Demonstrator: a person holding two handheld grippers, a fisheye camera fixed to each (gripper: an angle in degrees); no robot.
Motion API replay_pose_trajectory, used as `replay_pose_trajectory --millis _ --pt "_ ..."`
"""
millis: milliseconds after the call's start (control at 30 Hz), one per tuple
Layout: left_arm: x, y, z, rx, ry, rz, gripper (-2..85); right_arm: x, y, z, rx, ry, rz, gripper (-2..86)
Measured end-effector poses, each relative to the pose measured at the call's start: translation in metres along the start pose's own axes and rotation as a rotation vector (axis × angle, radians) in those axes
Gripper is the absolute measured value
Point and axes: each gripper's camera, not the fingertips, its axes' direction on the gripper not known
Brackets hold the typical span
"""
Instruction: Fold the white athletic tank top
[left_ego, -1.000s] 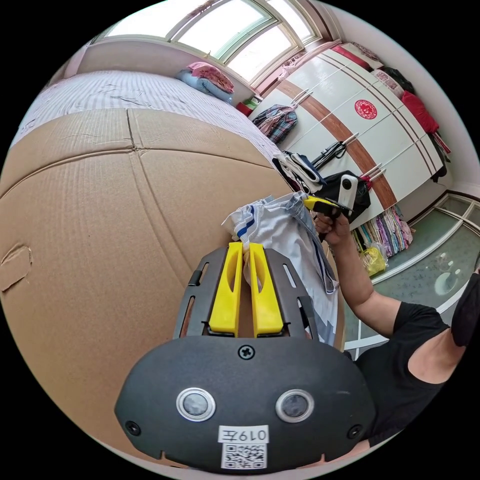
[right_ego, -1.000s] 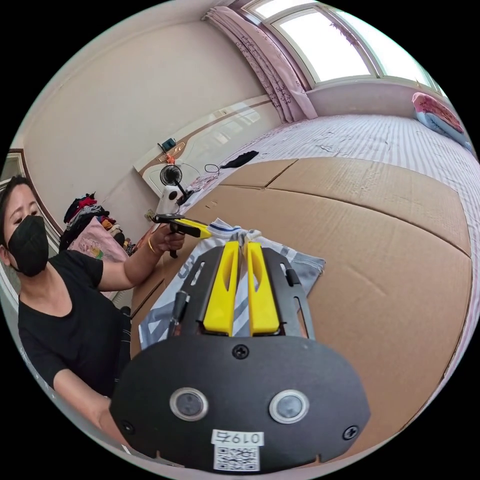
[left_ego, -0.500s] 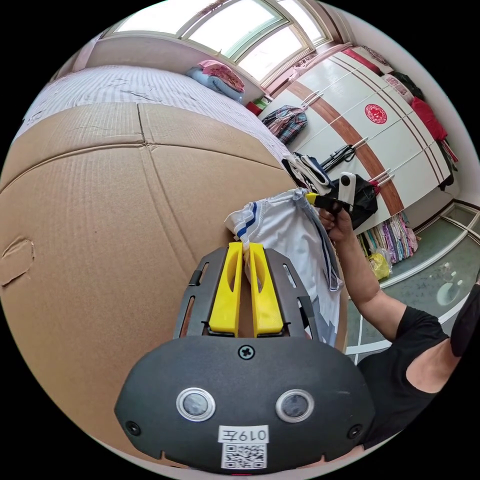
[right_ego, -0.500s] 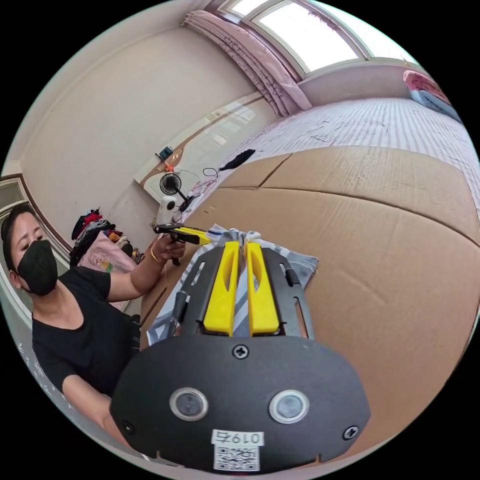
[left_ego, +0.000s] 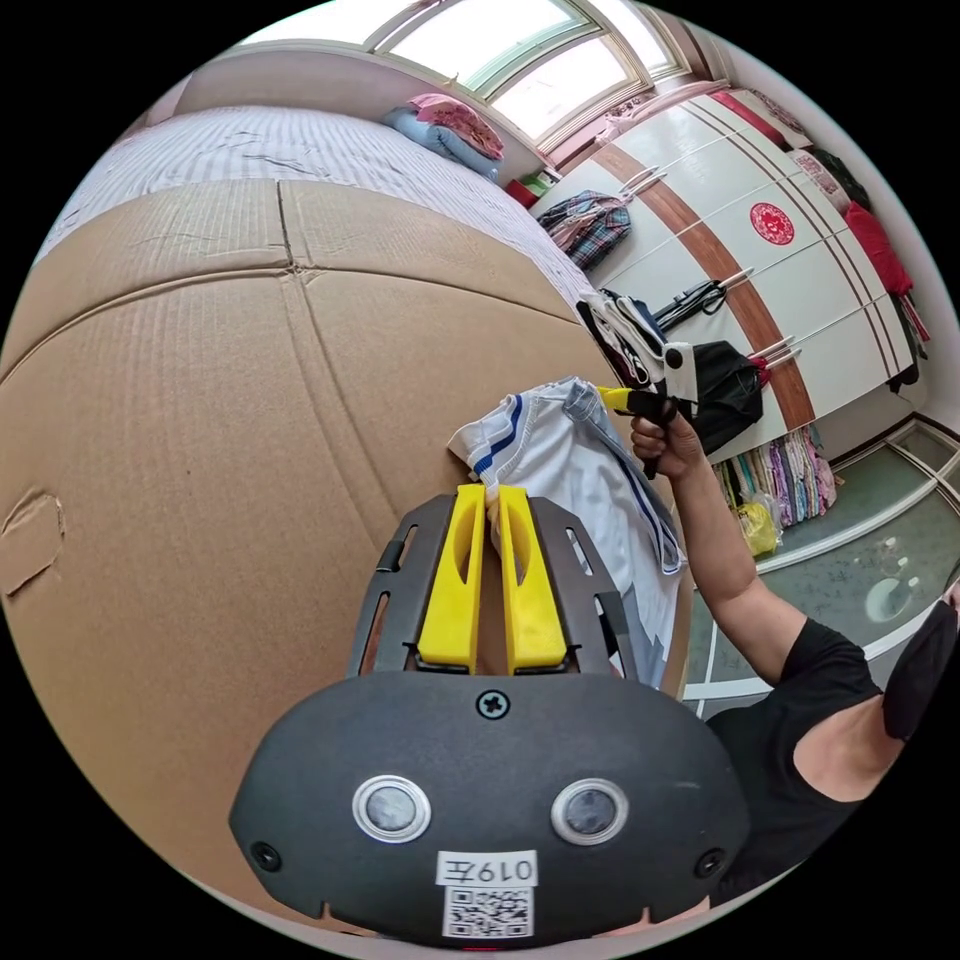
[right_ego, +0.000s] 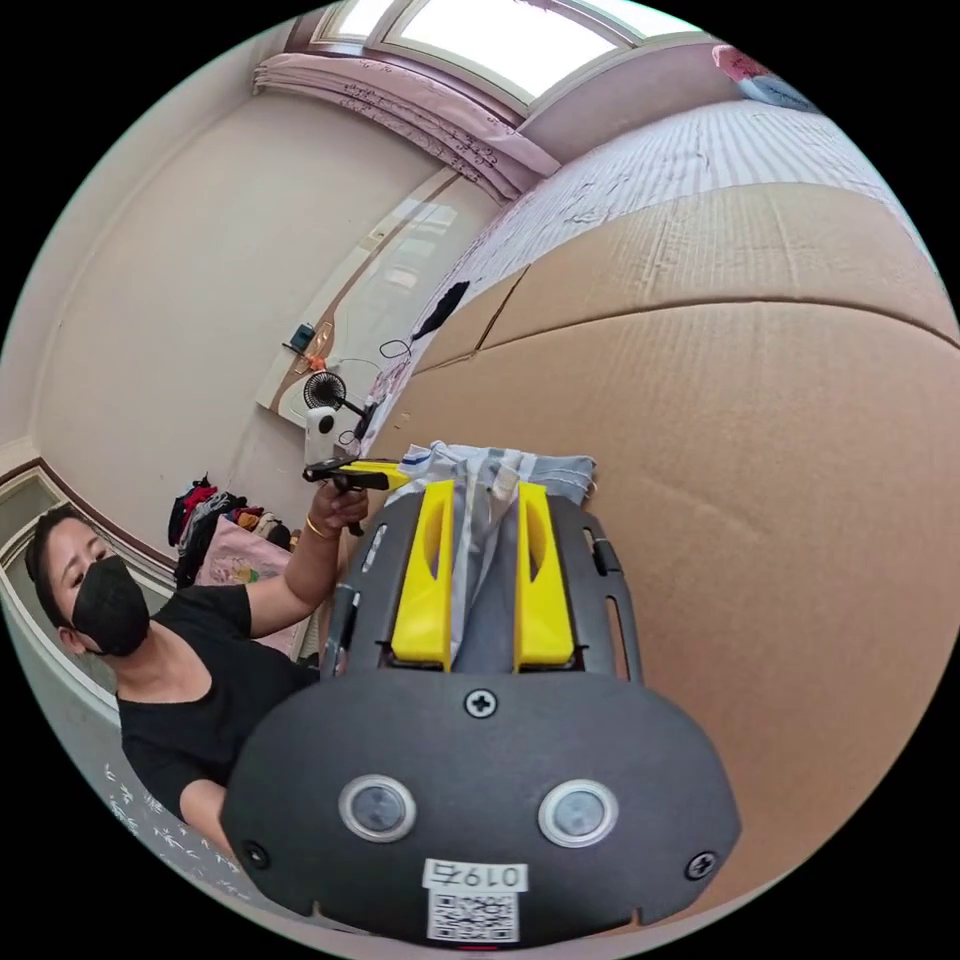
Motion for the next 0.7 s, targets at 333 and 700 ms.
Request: replay_pose_trajectory --millis 333,700 --pt "0.013 -0.002 -0.028 0.008 -0.011 0.011 2.8 -0.224 0.038 0.032 -0.132 0.605 -0.375 11.4" --pt "0.039 0.002 -0.078 0.053 0.027 0.05 2.7 -0.259 0.037 -0.045 0.025 0.618 -0.222 0.0"
